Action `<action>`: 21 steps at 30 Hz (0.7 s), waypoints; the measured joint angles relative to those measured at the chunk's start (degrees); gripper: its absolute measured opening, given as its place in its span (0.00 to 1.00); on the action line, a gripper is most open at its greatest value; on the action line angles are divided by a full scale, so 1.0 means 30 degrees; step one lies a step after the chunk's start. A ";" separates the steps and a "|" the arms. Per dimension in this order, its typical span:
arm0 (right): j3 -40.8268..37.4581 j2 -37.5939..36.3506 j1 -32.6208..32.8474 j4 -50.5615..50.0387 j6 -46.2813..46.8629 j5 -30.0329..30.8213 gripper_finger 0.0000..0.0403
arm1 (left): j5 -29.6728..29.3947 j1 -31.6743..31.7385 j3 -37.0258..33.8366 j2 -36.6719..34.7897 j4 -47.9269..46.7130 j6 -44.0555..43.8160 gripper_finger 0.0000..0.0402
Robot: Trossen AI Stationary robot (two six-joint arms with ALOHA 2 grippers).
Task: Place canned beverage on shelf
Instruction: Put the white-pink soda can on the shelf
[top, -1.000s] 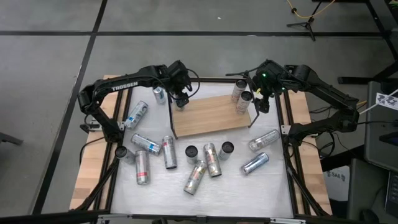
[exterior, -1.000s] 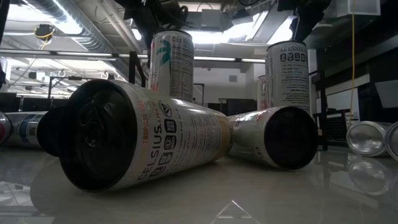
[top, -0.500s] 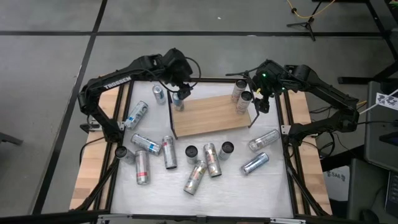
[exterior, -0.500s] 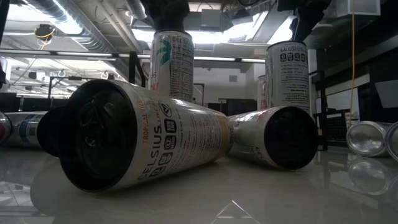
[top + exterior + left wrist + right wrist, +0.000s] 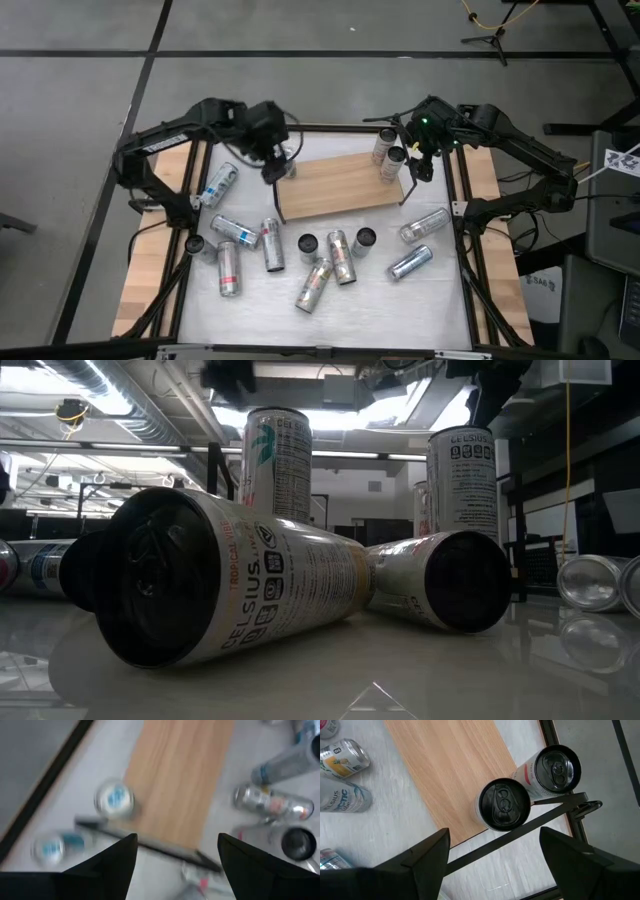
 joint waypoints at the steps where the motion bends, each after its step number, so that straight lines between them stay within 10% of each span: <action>1: 0.0000 0.0000 0.0005 0.0000 0.0000 -0.0002 0.75 | -0.0444 -0.0515 0.0000 -0.0130 -0.0541 -0.0899 0.66; 10: 0.0000 0.0000 0.0001 -0.0007 0.0000 -0.0007 0.75 | -0.2409 -0.5402 -0.0417 -0.1132 -0.3091 -0.7343 0.66; 21: 0.0000 0.0000 0.0007 -0.0022 0.0000 -0.0007 0.75 | -0.0485 -0.9827 -0.2302 -0.2103 -0.3012 -0.7160 0.66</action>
